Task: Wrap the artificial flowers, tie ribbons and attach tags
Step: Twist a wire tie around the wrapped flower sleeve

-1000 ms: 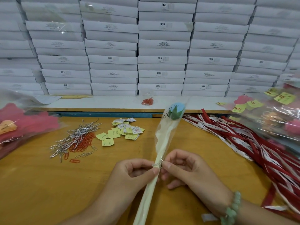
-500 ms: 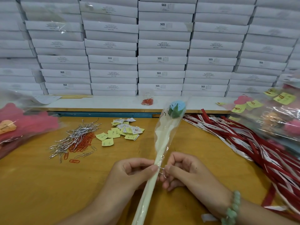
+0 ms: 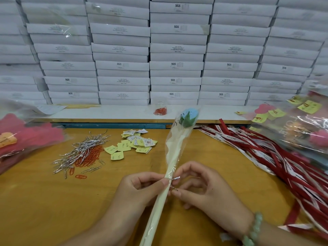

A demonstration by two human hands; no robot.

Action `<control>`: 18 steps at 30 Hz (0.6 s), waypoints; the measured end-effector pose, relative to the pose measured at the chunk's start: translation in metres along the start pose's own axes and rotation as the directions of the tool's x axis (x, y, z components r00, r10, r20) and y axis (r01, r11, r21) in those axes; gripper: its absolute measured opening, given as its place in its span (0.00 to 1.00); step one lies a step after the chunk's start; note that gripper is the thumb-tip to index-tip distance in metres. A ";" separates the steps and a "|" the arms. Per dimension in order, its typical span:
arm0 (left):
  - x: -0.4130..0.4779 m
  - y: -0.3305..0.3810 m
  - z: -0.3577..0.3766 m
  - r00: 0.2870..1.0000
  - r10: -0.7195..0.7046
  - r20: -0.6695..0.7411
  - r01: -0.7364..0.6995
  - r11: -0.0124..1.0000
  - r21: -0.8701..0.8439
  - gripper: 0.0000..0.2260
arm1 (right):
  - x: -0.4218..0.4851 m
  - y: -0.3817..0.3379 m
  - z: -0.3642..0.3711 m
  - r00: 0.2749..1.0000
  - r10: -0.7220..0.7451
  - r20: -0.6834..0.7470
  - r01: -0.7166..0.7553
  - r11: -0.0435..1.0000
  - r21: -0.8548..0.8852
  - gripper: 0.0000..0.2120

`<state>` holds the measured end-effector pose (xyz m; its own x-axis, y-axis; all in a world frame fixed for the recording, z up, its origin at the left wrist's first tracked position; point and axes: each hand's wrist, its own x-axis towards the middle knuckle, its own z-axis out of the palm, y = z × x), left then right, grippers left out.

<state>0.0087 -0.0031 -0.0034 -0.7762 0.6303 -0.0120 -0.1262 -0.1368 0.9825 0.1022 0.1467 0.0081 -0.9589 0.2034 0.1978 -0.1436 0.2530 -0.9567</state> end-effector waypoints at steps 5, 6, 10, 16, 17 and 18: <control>-0.002 0.003 0.001 1.000 -0.005 0.026 0.005 1.000 0.024 0.16 | -0.002 -0.001 -0.003 0.985 -0.165 -0.054 0.144 0.951 -0.272 0.11; -0.002 0.003 0.001 1.000 -0.005 0.025 0.005 1.000 0.025 0.16 | -0.003 -0.001 -0.003 0.981 -0.189 -0.052 0.164 0.936 -0.313 0.10; -0.002 0.004 0.002 1.000 -0.001 0.024 0.000 0.999 0.037 0.16 | -0.004 -0.002 -0.003 0.977 -0.212 -0.037 0.183 0.909 -0.373 0.04; -0.002 0.003 0.003 0.999 0.013 0.031 -0.014 0.999 0.036 0.14 | -0.002 -0.008 0.002 0.992 0.122 -0.023 -0.120 0.991 0.056 0.06; -0.002 0.002 0.002 1.000 0.018 0.022 -0.019 0.999 0.030 0.14 | -0.001 -0.009 0.003 0.981 0.192 -0.005 -0.189 0.971 0.146 0.06; -0.002 0.001 0.002 1.000 0.024 0.015 -0.025 0.999 0.027 0.14 | -0.001 -0.010 0.005 0.965 0.263 0.021 -0.261 0.936 0.235 0.06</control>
<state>0.0114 -0.0026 -0.0015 -0.7695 0.6385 0.0149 -0.0905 -0.1321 0.9871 0.1036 0.1395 0.0166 -0.9679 0.2428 -0.0654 0.0577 -0.0387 -0.9976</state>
